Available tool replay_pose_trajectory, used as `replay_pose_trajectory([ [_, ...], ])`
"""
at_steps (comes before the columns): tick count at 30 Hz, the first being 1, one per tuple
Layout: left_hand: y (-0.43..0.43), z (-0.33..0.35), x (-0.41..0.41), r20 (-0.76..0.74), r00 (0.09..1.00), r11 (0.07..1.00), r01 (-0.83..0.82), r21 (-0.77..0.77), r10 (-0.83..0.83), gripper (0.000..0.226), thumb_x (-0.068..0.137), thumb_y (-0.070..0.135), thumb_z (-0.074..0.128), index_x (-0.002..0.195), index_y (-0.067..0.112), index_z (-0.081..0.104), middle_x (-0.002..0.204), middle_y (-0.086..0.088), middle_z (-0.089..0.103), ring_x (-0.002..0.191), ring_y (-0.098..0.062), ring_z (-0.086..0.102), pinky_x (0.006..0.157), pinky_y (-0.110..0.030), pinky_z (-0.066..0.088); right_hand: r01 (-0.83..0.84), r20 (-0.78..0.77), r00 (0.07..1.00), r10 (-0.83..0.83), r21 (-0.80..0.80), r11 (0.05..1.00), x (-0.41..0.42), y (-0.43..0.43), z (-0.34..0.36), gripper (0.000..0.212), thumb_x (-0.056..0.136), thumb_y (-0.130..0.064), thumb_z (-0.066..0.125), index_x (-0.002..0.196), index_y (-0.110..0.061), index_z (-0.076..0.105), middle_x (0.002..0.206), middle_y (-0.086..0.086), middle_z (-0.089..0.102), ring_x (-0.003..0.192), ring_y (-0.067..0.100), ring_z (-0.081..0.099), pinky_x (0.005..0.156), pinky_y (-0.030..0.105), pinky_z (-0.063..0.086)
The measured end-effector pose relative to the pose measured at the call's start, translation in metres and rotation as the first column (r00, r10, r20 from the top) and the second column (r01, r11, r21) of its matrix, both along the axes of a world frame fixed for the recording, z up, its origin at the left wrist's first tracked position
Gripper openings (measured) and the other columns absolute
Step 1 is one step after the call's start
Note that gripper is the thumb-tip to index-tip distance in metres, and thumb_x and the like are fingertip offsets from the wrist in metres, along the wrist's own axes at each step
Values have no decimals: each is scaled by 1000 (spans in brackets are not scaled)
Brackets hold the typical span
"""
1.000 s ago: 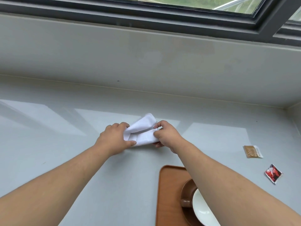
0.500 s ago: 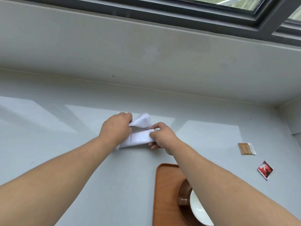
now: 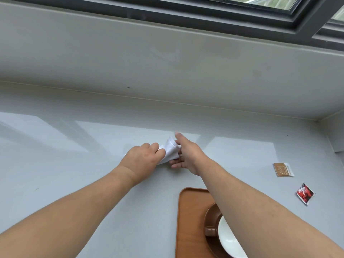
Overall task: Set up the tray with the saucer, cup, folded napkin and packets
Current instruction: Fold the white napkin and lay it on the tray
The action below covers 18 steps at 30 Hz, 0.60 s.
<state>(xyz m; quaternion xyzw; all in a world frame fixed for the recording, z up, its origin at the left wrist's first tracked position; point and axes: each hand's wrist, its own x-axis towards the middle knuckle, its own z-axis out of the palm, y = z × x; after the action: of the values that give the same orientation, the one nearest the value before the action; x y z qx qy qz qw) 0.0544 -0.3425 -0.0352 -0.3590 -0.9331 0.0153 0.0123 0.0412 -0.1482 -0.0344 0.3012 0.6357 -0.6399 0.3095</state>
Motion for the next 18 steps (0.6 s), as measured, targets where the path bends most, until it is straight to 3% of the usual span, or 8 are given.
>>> replay_pose_trajectory([
  [1, 2, -2, -1, -15, 1000, 1000, 17, 7, -16, 42, 36, -10, 78, 71, 9, 63, 63, -8, 53, 44, -27, 48, 39, -27, 25, -44, -22, 999, 45, 28, 999, 0, 1, -2, 40, 93, -54, 59, 107, -17, 65, 92, 10, 73, 67, 26, 69, 65, 36, 62],
  [3, 3, -5, -1, -36, 999, 999, 30, 20, -29, 39, 39, -8, 77, 72, 9, 64, 65, -9, 54, 47, -28, 49, 40, -30, 30, -98, -64, 992, 105, 101, 990, 2, 1, -7, 28, 92, -34, 68, 112, -16, 61, 109, 12, 71, 76, 26, 70, 68, 37, 63],
  [6, -6, -12, 1, -50, 995, 995, -82, 48, 84, 38, 48, -6, 77, 80, 10, 62, 75, -11, 55, 59, -31, 52, 49, -36, 38, -78, -71, 993, 91, 167, 983, 4, 3, -11, 30, 89, -7, 63, 118, -15, 58, 120, 15, 64, 84, 29, 67, 68, 38, 64],
  [11, -39, -22, -6, 75, 891, 891, -452, 50, 448, 41, 65, 13, 78, 103, 11, 65, 95, -11, 59, 79, -35, 57, 65, -43, 47, -25, -82, 996, 30, 63, 998, 4, 12, -8, 35, 92, 2, 62, 124, -11, 58, 127, 16, 60, 87, 29, 67, 61, 33, 61],
  [14, -49, -26, -8, 187, 844, 847, -524, 87, 503, 44, 77, 25, 72, 118, 12, 61, 108, -9, 60, 93, -35, 58, 75, -44, 49, 28, -89, 995, -33, -58, 998, 0, 11, -3, 35, 92, 4, 61, 125, -8, 60, 126, 19, 62, 90, 31, 69, 63, 33, 61],
  [18, -46, -24, -7, 317, 800, 800, -576, 170, 509, 77, 75, 52, 70, 142, 21, 48, 138, -3, 54, 119, -31, 55, 95, -46, 49, 50, -68, 996, -62, -159, 986, -3, 4, 6, 34, 90, 4, 58, 121, -9, 61, 117, 20, 67, 78, 32, 73, 65, 35, 61],
])
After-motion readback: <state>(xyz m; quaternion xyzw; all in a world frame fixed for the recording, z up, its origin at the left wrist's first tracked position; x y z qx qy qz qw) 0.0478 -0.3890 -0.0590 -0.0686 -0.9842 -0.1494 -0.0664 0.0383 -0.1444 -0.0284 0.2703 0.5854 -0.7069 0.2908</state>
